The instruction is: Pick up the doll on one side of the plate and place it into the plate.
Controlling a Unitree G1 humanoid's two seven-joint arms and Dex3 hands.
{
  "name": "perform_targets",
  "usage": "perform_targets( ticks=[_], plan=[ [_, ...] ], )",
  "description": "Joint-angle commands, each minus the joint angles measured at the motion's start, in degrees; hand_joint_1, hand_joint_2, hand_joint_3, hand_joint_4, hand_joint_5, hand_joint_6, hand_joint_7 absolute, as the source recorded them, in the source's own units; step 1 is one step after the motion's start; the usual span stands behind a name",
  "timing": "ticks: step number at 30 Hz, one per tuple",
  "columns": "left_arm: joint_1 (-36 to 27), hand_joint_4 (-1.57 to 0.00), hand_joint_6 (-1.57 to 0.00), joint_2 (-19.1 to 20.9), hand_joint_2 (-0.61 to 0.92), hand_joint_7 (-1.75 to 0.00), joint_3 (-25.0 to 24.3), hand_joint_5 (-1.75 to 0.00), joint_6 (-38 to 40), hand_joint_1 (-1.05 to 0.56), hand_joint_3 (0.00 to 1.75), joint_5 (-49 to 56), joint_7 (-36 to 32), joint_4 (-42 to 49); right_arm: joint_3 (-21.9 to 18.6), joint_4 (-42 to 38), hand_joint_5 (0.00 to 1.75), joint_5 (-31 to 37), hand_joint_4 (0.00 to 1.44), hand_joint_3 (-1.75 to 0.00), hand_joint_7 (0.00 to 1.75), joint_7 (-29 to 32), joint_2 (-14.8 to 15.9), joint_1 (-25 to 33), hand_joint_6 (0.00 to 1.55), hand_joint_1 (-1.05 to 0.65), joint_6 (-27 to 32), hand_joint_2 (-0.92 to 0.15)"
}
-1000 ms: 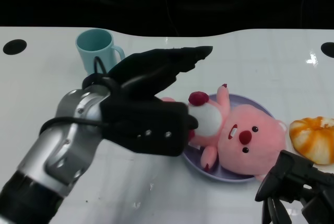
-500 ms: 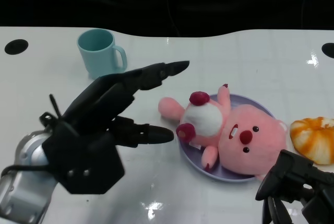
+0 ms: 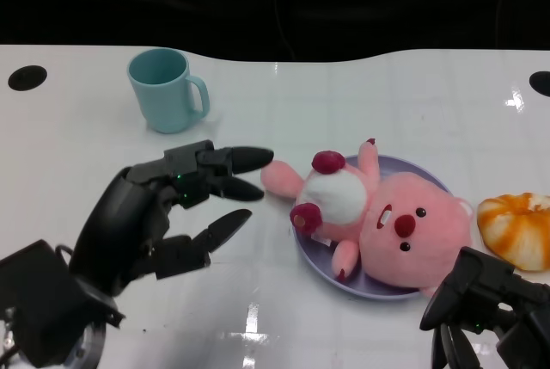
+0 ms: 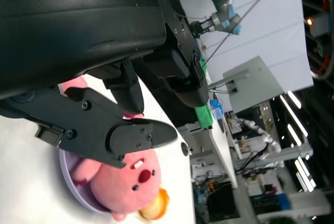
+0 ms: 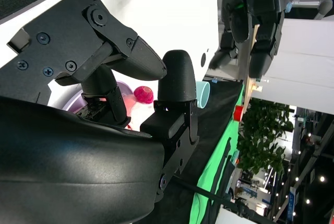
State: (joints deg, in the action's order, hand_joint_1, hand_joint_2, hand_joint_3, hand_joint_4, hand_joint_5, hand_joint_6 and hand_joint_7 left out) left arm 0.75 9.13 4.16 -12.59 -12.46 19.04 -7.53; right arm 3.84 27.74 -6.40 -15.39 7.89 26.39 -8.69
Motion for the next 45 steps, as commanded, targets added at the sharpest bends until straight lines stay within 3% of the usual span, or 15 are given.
perform_targets(
  ticks=[1, 2, 5, 9, 15, 25, 41, 45],
  plan=[
    [-2.9, -0.59, -0.68, -1.1, 0.39, -0.95, -1.1, -1.30, 4.3, -0.06, 1.35, -3.2, -1.1, -3.6, -0.5, 0.3, 1.75, -0.4, 0.68, -1.39, 1.51, 0.0, 0.6, 0.0, 0.60, -0.23, -0.4, -0.43],
    [-3.7, -0.64, -0.70, -1.4, 0.40, -1.09, -1.3, -1.38, 5.5, -0.06, 1.39, -4.2, -0.9, -4.4, -0.5, 0.3, 1.75, -0.3, 0.68, -1.39, 1.51, 0.0, 0.6, 0.1, 0.61, -0.23, -0.4, -0.43],
    [-6.0, -0.77, -0.76, -2.3, 0.47, -1.28, -1.7, -1.50, 10.8, -0.11, 1.34, -8.8, -0.6, -7.4, -0.5, 0.9, 1.75, -0.4, 0.68, -1.39, 1.51, 0.2, 0.5, 0.3, 0.60, -0.24, 0.3, -0.43],
    [-9.4, -0.83, -0.77, -2.0, 0.52, -1.43, -1.9, -1.60, 18.6, -0.17, 1.23, -12.0, -1.7, -12.4, -0.5, 0.8, 1.75, -0.2, 0.68, -1.39, 1.50, 0.1, 0.6, 0.2, 0.60, -0.24, -0.3, -0.43],
    [-14.0, -0.86, -0.75, -2.2, 0.45, -1.59, -2.3, -1.74, 29.8, -0.19, 1.33, -17.2, -4.0, -19.4, -0.8, 0.9, 1.75, 0.0, 0.68, -1.37, 1.49, 0.2, 0.7, 0.2, 0.60, -0.24, 0.0, -0.44],
    [-14.9, -0.89, -0.72, -3.0, 0.44, -1.69, -5.4, -1.75, 43.0, -0.18, 1.39, -26.7, -7.5, -21.5, -1.2, -0.1, 1.74, -0.6, 0.69, -1.35, 1.49, -0.4, 0.8, 0.0, 0.62, -0.26, -1.2, -0.45],
    [-12.3, -0.92, -0.72, -2.9, 0.46, -1.71, -7.3, -1.75, 46.9, -0.17, 1.40, -26.5, -5.9, -14.6, -1.9, 0.0, 1.75, -2.1, 0.69, -1.41, 1.49, -0.9, 0.9, 0.6, 0.61, -0.21, -0.2, -0.43],
    [-12.2, -0.93, -0.71, -2.4, 0.42, -1.73, -7.2, -1.75, 46.5, -0.16, 1.49, -25.7, -4.3, -13.9, -1.9, -0.5, 1.75, -1.8, 0.70, -1.40, 1.50, -1.1, 0.8, 0.7, 0.62, -0.18, -1.2, -0.43]
  ],
)
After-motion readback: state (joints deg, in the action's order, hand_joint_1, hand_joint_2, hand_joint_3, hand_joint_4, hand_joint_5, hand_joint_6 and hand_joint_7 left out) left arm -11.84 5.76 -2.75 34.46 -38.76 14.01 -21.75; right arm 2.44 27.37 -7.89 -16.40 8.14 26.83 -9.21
